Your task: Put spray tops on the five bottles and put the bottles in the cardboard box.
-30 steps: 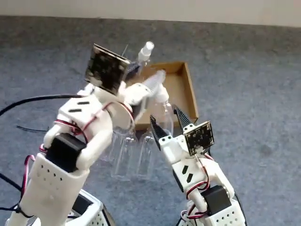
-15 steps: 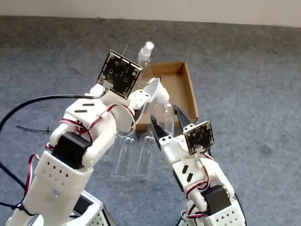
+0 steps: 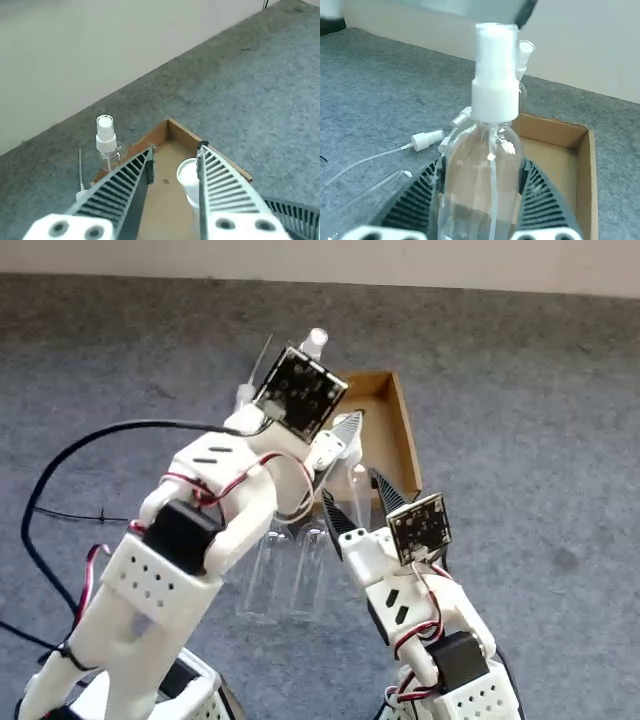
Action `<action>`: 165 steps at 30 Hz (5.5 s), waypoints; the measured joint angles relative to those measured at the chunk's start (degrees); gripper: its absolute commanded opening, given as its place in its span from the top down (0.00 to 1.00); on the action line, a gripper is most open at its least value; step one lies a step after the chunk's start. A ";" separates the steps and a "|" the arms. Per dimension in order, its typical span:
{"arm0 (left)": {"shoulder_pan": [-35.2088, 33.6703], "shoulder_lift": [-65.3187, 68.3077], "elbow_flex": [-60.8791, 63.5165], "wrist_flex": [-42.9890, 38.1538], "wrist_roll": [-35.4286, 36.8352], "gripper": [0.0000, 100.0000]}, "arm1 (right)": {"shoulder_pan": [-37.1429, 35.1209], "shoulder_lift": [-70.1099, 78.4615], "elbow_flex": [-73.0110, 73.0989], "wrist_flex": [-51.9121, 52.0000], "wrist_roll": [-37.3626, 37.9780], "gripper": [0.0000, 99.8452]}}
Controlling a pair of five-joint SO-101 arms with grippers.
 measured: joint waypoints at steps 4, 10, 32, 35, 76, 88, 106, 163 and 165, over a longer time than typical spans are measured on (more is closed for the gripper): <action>0.18 1.76 -2.37 0.35 -0.26 0.86 | -0.26 -0.18 -0.18 -0.09 0.09 0.99; 0.18 1.85 -8.18 5.01 -2.73 0.82 | -0.35 -0.18 -0.18 -0.09 0.00 0.99; -12.31 -22.33 12.31 13.19 -3.87 0.80 | 6.68 13.80 -11.87 -3.43 0.00 1.00; -12.13 -29.36 23.47 8.62 -3.87 0.77 | 6.51 24.18 -21.54 -3.43 -2.46 1.00; -16.09 -37.01 40.44 -1.41 -2.11 0.73 | -3.08 53.36 -48.00 16.18 -7.38 1.00; -16.62 -37.01 43.69 -2.20 -2.11 0.79 | 13.54 71.12 -50.99 -12.04 -7.12 1.00; -21.01 -37.01 48.44 -11.60 -2.11 0.84 | 13.80 102.86 -63.03 -30.86 -6.95 1.00; -21.01 -37.01 48.44 -11.60 -2.11 0.84 | 14.15 112.00 -55.30 -48.44 -0.88 0.88; -21.01 -37.01 48.44 -11.69 -2.11 0.84 | 14.15 112.00 -55.30 -48.44 -0.88 0.87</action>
